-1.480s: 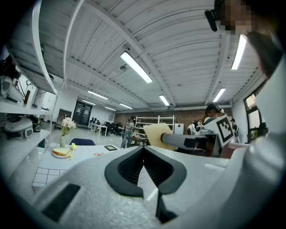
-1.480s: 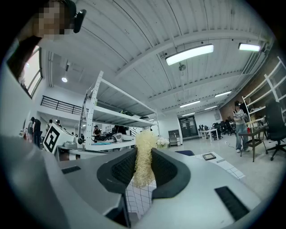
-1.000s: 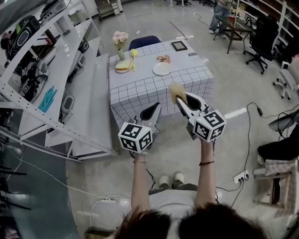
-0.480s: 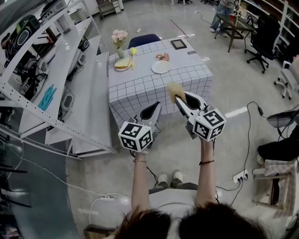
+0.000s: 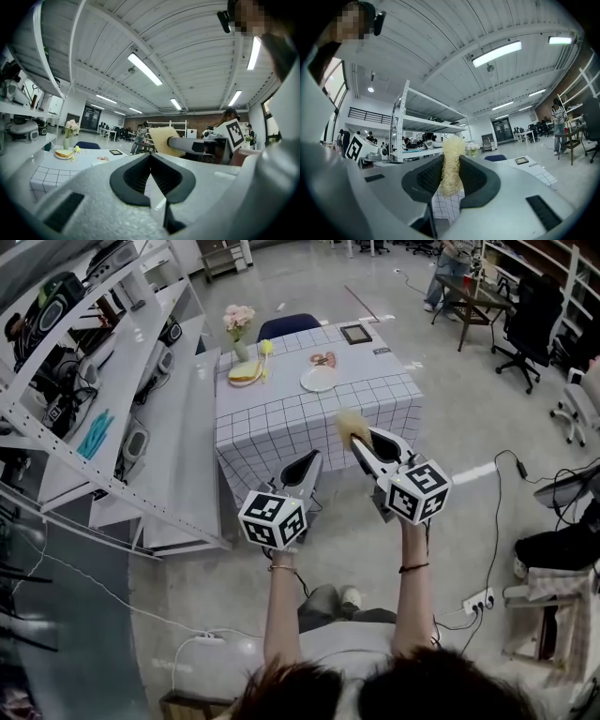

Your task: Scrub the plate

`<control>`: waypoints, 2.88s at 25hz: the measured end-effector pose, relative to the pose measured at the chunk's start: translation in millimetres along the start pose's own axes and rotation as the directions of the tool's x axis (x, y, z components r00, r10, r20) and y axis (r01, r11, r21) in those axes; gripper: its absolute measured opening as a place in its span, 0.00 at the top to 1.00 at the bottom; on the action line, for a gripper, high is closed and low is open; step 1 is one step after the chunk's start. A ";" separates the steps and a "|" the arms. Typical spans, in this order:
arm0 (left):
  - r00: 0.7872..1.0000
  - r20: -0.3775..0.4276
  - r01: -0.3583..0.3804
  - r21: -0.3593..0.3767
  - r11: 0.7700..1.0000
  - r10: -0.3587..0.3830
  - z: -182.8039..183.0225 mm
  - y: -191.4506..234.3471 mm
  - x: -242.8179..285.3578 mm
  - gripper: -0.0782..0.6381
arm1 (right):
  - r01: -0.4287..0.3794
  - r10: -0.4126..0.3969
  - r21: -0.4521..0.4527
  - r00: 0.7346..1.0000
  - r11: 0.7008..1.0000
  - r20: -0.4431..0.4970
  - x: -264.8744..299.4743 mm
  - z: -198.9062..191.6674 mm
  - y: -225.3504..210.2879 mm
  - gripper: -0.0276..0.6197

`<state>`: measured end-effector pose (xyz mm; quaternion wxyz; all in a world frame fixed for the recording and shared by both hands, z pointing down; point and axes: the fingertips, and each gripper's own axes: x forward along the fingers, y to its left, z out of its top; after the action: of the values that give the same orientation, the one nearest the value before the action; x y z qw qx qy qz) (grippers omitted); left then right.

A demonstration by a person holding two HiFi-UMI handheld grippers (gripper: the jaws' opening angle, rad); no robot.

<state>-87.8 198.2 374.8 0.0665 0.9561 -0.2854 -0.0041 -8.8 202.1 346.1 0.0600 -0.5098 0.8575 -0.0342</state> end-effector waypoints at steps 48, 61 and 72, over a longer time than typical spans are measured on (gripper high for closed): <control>1.000 -0.008 0.013 -0.075 0.997 -0.014 9.4 178.1 155.5 0.88 | 0.047 -0.043 0.064 0.997 0.997 -0.063 174.7 -26.5 -137.0 0.84; 0.999 -0.027 0.021 -0.097 0.995 -0.024 0.7 207.5 173.8 0.88 | 0.096 -0.088 0.082 0.992 0.992 -0.093 201.5 -38.6 -164.9 0.84; 0.999 -0.051 -0.022 -0.115 0.993 0.017 -2.3 237.1 209.4 0.88 | 0.059 -0.047 0.090 0.990 0.994 -0.133 239.5 -43.5 -204.6 0.84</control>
<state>-41.7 -112.3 414.1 0.1287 0.9476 -0.2922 0.0039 50.0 -106.3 397.4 0.0269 -0.5256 0.8432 -0.1094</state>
